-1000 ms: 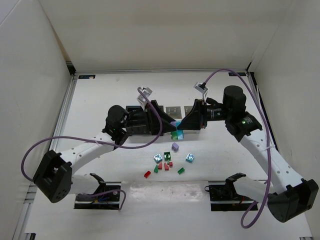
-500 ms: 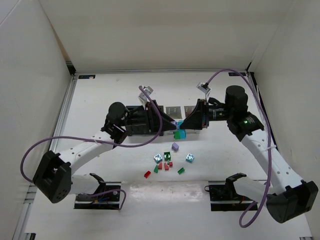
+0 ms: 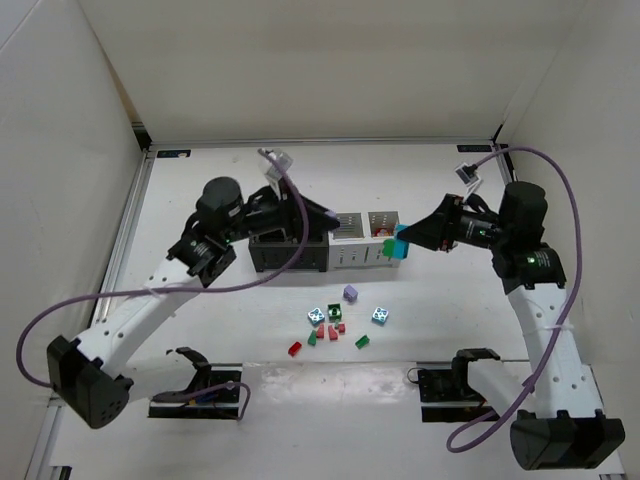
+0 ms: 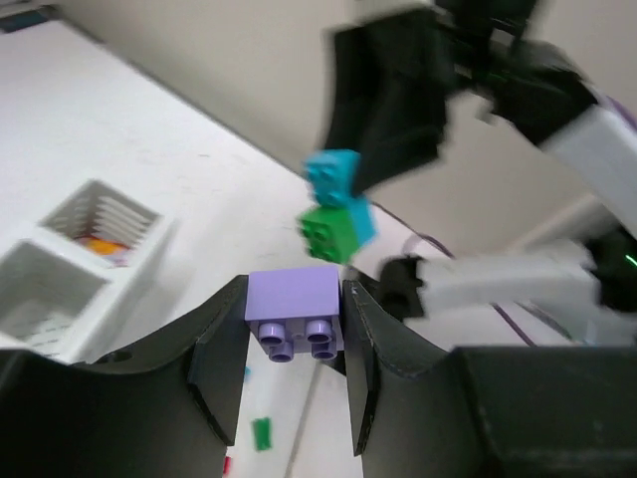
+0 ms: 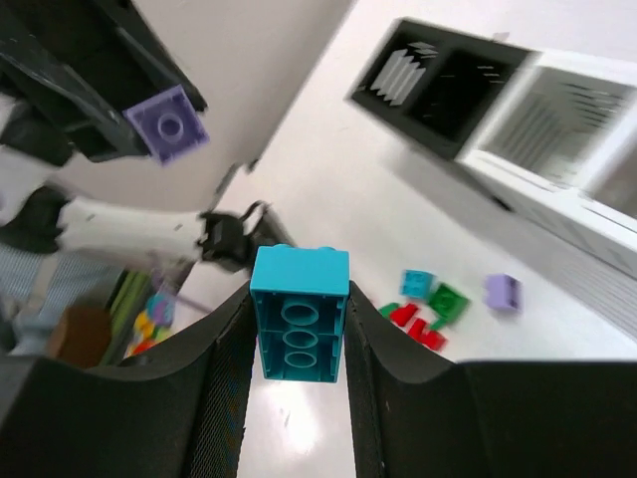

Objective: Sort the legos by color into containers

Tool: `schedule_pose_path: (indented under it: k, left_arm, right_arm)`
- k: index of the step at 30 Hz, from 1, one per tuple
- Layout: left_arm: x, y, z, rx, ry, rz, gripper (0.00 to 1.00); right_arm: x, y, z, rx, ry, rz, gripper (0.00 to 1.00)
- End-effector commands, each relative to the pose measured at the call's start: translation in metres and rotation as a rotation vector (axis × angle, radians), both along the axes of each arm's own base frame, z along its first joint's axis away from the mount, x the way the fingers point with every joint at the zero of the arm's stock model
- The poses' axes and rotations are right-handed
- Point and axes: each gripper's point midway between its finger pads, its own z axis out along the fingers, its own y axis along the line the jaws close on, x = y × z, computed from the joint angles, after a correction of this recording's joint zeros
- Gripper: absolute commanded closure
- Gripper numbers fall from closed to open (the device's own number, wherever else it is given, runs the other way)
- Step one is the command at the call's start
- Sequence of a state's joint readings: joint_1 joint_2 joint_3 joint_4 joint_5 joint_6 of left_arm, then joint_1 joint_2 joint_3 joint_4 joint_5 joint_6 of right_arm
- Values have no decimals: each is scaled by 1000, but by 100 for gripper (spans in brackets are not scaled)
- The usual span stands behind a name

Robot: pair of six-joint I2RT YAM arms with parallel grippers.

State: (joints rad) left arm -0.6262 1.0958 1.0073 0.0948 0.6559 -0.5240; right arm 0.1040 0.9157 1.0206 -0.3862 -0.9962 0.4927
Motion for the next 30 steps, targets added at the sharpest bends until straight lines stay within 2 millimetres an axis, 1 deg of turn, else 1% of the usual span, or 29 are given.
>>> schedule_pose_path:
  k: [1, 2, 3, 4, 5, 6, 7, 8, 9, 10, 11, 12, 13, 14, 15, 16, 17, 19, 20, 22, 23, 25, 26, 27, 30]
  left_arm:
    - [45, 7, -47, 215, 106, 220, 89]
    - [65, -1, -48, 258, 87, 264, 89]
    - [71, -3, -54, 287, 95, 280, 89]
    - [77, -8, -74, 350, 131, 285, 89]
    - [89, -18, -72, 375, 99, 312, 89]
    - [96, -23, -86, 410, 113, 321, 89]
    - [100, -23, -94, 451, 121, 363, 89]
    - [107, -26, -91, 450, 118, 381, 90]
    - [112, -29, -109, 490, 138, 382, 90]
    - [117, -28, -113, 500, 144, 400, 90]
    - [123, -33, -123, 526, 152, 398, 89]
    - [126, -32, -129, 556, 156, 411, 89]
    - [128, -36, -125, 569, 133, 410, 86]
    - [125, -34, -146, 651, 158, 413, 85]
    - [130, -39, -152, 684, 154, 423, 85]
    - [134, -40, -151, 698, 138, 438, 85]
    - [135, -42, -160, 720, 149, 435, 85]
    - [139, -46, -167, 721, 164, 438, 85]
    - [139, -49, -169, 721, 163, 434, 84]
    - [141, -48, -170, 730, 162, 444, 80]
    - [141, -48, -171, 732, 163, 447, 75]
    - [138, -46, -173, 742, 162, 435, 71]
    - [137, -47, -173, 740, 162, 434, 66]
    - [135, -46, -172, 739, 162, 432, 48]
    - [127, -51, -169, 730, 135, 403, 25]
  right_arm:
    - [9, -28, -13, -78, 22, -182, 100]
    - [13, -34, -14, -99, 12, -228, 100]
    - [20, -46, -15, -124, 17, -297, 100]
    - [18, -51, -16, -147, 6, -319, 100]
    - [22, -59, -19, -170, 14, -364, 100]
    - [20, -66, -21, -190, 27, -387, 100]
    - [21, -69, -22, -198, 30, -400, 100]
    - [21, -73, -22, -200, 32, -419, 100]
    - [20, -74, -22, -207, 30, -426, 100]
    - [20, -75, -25, -212, 43, -433, 100]
    - [20, -76, -26, -218, 43, -439, 100]
    - [21, -76, -28, -222, 47, -440, 100]
    - [21, -77, -29, -223, 52, -441, 100]
    - [22, -78, -30, -223, 58, -446, 100]
    - [22, -79, -31, -223, 58, -449, 100]
    - [23, -81, -31, -224, 61, -456, 100]
    - [23, -82, -31, -233, 49, -457, 100]
    - [23, -82, -33, -236, 59, -458, 100]
    - [23, -82, -33, -237, 60, -456, 100]
    - [23, -82, -32, -240, 54, -457, 100]
    - [23, -83, -32, -242, 55, -459, 100]
    - [24, -83, -33, -246, 57, -460, 100]
    - [24, -83, -34, -246, 58, -457, 100]
    - [25, -82, -34, -247, 58, -451, 100]
    - [23, -77, -34, -246, 55, -427, 100]
